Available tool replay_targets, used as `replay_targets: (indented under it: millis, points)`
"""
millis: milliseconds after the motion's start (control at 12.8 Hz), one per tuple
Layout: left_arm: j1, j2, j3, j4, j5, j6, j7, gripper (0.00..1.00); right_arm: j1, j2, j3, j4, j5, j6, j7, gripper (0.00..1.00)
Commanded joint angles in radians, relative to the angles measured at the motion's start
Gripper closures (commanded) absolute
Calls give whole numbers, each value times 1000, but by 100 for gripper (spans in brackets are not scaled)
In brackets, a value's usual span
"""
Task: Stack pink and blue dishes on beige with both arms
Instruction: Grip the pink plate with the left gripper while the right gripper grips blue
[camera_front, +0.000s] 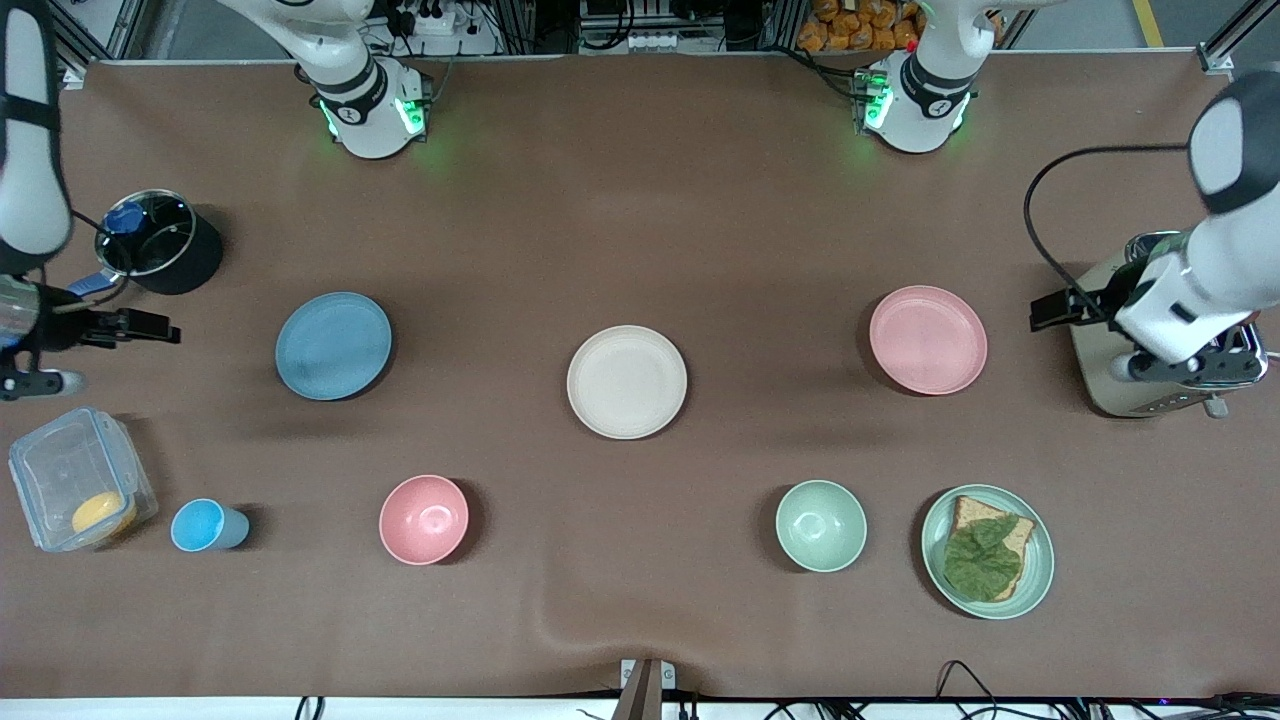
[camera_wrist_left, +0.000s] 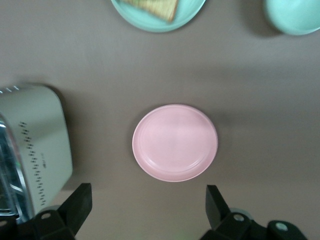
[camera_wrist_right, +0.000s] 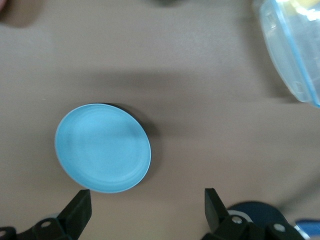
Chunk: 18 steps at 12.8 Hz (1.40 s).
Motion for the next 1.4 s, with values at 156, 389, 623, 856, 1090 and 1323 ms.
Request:
replay_targets:
  millis: [156,389,623,856,1090,1323]
  points:
    - [30,222,-6,-18,-44,56,63,0,-34,89,1,-123,91,150,-182,0]
    - [69,226,-10,-193,-67,290,167,0,-47,178,1,-139,176,204,-270,0]
    - [84,226,-10,-271,-100,395,235,0,-44,235,6,-145,199,241,-291,0]
    - [110,249,-12,-304,-104,452,380,6,-29,278,9,-144,236,259,-304,0]
    - [130,269,-12,-322,-153,491,497,39,-25,297,18,-144,237,261,-305,0]
    - [152,295,-12,-324,-216,508,598,88,-32,310,31,-141,237,259,-351,15]
